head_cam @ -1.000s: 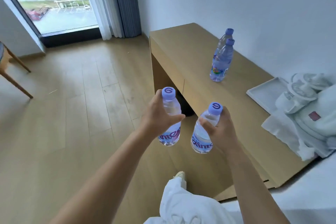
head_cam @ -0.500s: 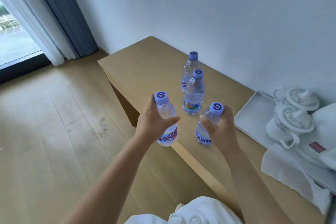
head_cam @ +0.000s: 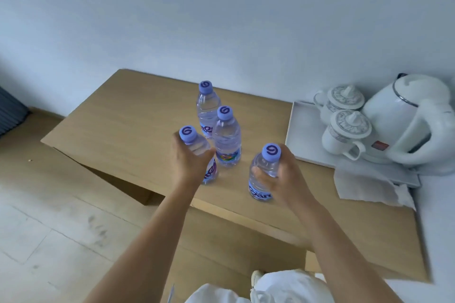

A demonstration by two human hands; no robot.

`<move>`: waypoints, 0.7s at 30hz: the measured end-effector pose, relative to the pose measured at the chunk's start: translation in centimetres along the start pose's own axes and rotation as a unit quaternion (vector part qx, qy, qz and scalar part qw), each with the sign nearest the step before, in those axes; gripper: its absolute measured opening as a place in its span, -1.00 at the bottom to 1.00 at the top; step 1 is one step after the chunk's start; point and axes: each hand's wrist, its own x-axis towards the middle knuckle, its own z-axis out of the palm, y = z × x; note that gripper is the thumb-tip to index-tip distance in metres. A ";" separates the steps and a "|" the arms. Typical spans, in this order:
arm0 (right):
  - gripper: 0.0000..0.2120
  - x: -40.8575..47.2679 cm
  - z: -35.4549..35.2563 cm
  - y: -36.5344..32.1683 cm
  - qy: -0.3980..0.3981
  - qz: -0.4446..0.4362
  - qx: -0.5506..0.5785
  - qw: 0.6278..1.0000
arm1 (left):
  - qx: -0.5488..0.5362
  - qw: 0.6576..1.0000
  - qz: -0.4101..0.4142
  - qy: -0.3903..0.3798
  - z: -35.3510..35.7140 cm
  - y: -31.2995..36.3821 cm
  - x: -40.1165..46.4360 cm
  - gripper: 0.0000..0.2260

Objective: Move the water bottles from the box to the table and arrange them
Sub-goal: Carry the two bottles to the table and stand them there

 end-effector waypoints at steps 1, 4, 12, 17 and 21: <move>-0.65 -0.1 0.2 -0.1 0.012 0.003 -0.005 1.000 | 0.001 1.000 0.007 -0.021 0.0 -0.2 0.0 -0.48; -0.63 -0.3 0.6 -0.7 0.049 0.009 -0.004 0.999 | -0.009 0.998 0.013 -0.062 -0.3 -0.4 0.0 -0.49; -0.36 -4.7 1.0 -1.1 0.186 0.072 -0.096 0.975 | 0.022 0.988 -0.080 -0.128 -2.2 -2.6 -2.5 -0.17; -0.61 -10.2 0.7 -0.6 0.231 0.114 -0.143 0.956 | 0.100 0.957 -0.157 -0.223 -1.9 -5.5 -7.6 -0.23; -0.67 -16.3 -0.1 0.4 0.215 0.187 -0.163 0.945 | 0.186 0.896 -0.125 -0.385 0.1 -5.8 -11.6 -0.33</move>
